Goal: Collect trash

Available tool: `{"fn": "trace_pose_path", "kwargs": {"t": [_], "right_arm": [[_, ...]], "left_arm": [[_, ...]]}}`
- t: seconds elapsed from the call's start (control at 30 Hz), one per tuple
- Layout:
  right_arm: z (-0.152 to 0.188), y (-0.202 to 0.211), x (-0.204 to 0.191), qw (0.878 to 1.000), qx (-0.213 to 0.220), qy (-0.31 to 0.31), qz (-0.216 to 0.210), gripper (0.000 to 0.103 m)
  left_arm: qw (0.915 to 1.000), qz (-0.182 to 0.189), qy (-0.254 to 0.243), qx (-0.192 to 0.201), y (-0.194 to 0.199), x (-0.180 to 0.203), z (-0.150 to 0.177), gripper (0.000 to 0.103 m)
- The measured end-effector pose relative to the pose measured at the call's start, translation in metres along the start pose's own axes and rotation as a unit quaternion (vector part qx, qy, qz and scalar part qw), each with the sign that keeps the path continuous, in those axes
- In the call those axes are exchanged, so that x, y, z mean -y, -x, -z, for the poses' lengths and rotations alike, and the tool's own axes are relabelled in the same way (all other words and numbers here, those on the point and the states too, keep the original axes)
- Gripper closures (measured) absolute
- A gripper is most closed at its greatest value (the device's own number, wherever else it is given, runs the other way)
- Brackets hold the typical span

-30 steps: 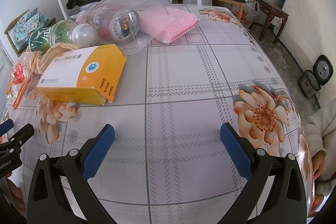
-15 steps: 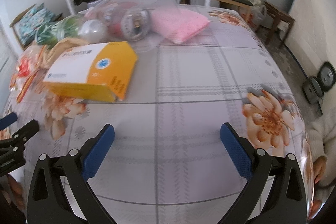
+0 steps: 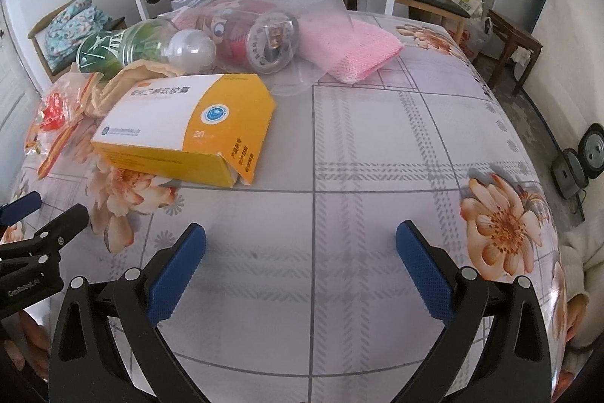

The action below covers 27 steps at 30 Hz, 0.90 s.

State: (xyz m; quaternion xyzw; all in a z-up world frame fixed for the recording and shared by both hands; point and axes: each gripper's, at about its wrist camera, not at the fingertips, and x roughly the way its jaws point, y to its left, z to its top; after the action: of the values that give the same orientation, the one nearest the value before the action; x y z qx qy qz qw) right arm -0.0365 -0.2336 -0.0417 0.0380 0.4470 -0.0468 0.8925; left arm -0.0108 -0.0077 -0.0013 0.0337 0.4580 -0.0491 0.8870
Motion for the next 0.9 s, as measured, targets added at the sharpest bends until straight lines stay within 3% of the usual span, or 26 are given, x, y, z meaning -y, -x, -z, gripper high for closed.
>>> {"fn": "trace_pose_path", "kwargs": {"t": [0.9], "right_arm": [[-0.007,-0.005,-0.019,1.0,-0.002,0.026,-0.017,0.006]], "left_arm": [[0.9999,-0.007,0.011,0.001,-0.001,0.005,0.002,0.007]]}}
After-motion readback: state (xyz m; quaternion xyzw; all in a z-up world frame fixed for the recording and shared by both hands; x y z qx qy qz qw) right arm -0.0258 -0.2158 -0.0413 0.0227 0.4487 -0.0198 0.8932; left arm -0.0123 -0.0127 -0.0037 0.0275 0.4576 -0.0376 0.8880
